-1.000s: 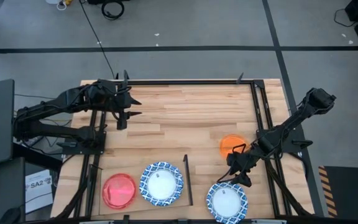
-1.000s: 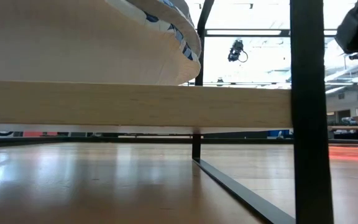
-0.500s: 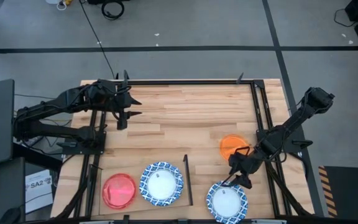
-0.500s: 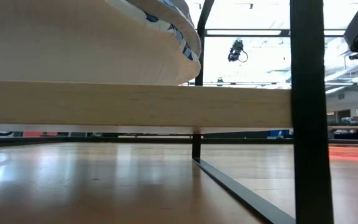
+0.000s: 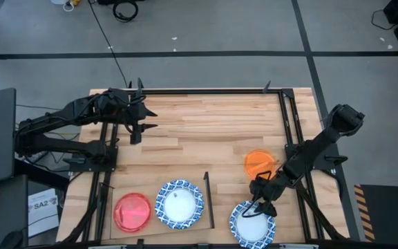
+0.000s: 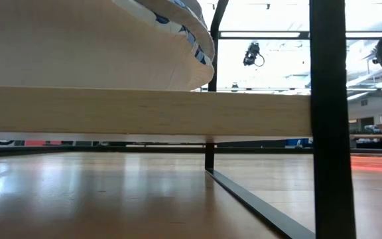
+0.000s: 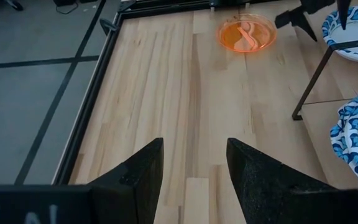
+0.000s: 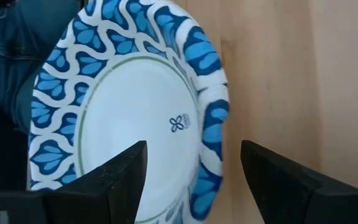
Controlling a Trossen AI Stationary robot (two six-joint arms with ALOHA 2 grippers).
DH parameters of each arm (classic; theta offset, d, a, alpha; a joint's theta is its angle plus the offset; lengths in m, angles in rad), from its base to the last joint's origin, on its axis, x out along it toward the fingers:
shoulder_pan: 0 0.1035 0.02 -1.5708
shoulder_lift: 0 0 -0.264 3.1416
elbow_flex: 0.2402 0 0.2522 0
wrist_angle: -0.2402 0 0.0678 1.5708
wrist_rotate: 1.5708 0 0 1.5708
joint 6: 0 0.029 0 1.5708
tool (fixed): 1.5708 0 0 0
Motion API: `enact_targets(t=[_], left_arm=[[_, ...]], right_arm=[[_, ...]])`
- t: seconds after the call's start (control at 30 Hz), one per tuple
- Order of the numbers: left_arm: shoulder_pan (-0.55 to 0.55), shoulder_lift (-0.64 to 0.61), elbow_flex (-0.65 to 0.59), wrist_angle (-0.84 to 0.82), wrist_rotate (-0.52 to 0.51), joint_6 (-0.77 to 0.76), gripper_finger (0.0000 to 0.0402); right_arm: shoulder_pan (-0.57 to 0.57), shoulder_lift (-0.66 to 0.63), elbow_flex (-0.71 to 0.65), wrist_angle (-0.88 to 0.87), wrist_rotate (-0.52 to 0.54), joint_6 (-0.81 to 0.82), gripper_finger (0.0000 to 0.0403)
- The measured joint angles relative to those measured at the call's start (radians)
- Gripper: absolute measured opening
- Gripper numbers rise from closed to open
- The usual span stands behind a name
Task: Place and stack plates onto a shelf
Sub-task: Stack the blue bowl on top of the other blue bowl on the shelf
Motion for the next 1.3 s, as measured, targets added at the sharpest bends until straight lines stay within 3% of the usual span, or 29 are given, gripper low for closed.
enact_targets(t=[0.2, 0.67, 1.3], left_arm=[[0.0, 0.0, 0.0, 0.002, 0.0, 0.0, 0.0183], [0.0, 0.0, 0.0, 0.004, 0.0, 0.001, 0.0183], [0.0, 0.0, 0.0, 0.004, 0.0, 0.002, 0.0183]], right_arm=[[0.0, 0.033, 0.0, 0.022, -0.004, 0.002, 0.0239], [-0.001, 0.028, 0.0, 0.025, 0.0, 0.0, 0.0131], [-0.001, 0.027, 0.0, 0.025, -0.007, -0.001, 0.0033]])
